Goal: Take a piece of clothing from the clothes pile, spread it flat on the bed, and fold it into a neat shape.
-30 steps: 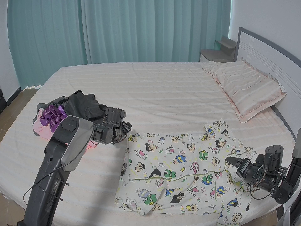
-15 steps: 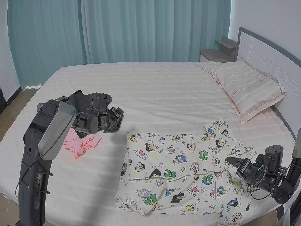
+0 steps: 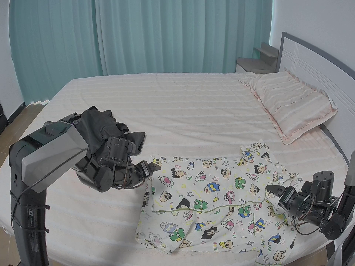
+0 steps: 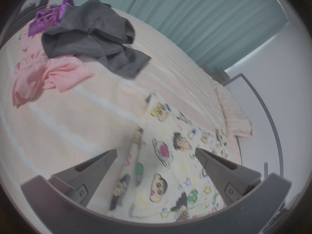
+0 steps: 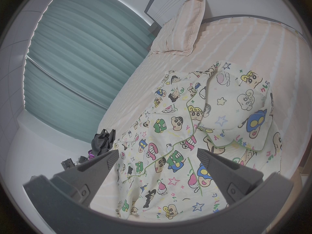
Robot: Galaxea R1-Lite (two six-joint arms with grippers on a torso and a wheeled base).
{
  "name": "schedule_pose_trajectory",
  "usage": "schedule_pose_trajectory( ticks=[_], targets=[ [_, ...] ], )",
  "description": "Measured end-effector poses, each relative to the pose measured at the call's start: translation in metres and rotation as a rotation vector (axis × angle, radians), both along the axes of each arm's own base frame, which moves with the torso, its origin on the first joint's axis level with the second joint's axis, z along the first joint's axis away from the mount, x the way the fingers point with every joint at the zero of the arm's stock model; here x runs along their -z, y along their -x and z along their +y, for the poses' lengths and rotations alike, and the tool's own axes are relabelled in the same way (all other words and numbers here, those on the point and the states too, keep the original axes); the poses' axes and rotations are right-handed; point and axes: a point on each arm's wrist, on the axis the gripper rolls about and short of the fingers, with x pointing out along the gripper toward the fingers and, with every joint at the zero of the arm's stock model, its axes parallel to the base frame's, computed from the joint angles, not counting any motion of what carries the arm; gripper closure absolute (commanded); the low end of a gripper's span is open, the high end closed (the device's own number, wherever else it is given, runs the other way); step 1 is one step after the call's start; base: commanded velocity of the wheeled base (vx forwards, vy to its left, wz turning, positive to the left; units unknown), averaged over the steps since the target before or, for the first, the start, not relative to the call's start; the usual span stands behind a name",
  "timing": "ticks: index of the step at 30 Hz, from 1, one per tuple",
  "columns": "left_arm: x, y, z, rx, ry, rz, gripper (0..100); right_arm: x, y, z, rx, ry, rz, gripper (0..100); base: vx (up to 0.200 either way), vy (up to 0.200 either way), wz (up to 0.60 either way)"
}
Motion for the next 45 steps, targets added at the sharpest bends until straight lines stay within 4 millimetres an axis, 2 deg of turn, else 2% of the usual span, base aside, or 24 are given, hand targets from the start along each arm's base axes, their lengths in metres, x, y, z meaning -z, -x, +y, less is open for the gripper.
schedule_pose_trajectory(
  ticks=[4, 8, 25, 44, 45],
  targets=[
    [0.001, 0.02, -0.016, 0.099, 0.003, 0.001, 0, 0.0, 0.0, 0.0, 0.0, 0.0, 0.001, 0, 0.0, 0.0, 0.0],
    [0.004, 0.026, -0.022, 0.15, -0.023, 0.001, 0, 0.0, 0.0, 0.0, 0.0, 0.0, 0.001, 0, 0.0, 0.0, 0.0],
    [0.03, 0.028, -0.032, 0.192, -0.053, 0.031, 0, 0.0, 0.0, 0.0, -0.001, 0.0, 0.001, 0, 0.0, 0.0, 0.0],
    [0.041, 0.02, -0.039, 0.209, -0.064, 0.011, 0, 0.0, 0.0, 0.0, 0.001, 0.0, 0.0, 0, 0.0, 0.0, 0.0],
    [0.041, 0.02, -0.039, 0.208, -0.065, 0.011, 100, 0.0, 0.0, 0.0, 0.001, 0.0, 0.0, 0, 0.0, 0.0, 0.0]
  ],
)
